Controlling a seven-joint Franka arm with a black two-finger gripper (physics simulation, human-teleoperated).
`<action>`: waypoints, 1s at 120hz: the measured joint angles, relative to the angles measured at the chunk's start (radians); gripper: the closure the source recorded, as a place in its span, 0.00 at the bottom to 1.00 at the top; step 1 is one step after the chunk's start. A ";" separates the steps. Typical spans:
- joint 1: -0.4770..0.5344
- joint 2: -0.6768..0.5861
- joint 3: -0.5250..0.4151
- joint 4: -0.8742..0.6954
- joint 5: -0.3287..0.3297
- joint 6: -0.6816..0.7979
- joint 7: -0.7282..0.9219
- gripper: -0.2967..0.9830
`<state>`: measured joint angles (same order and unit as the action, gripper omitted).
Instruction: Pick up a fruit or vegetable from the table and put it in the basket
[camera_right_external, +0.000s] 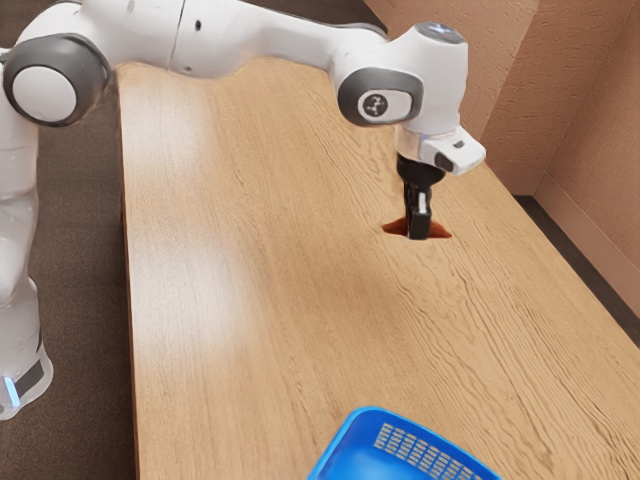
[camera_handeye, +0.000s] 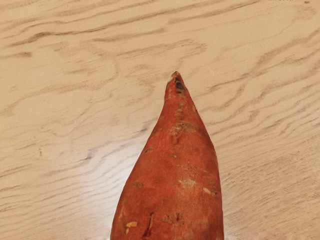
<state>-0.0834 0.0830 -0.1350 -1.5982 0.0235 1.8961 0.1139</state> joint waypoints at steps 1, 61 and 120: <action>0.001 -0.002 -0.009 0.000 0.001 -0.002 0.000 0.65; -0.051 0.017 -0.360 0.118 0.093 -0.109 0.010 0.65; -0.263 0.244 -0.356 0.310 0.190 -0.116 0.014 0.65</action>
<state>-0.3469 0.3273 -0.4913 -1.2883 0.2139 1.7797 0.1275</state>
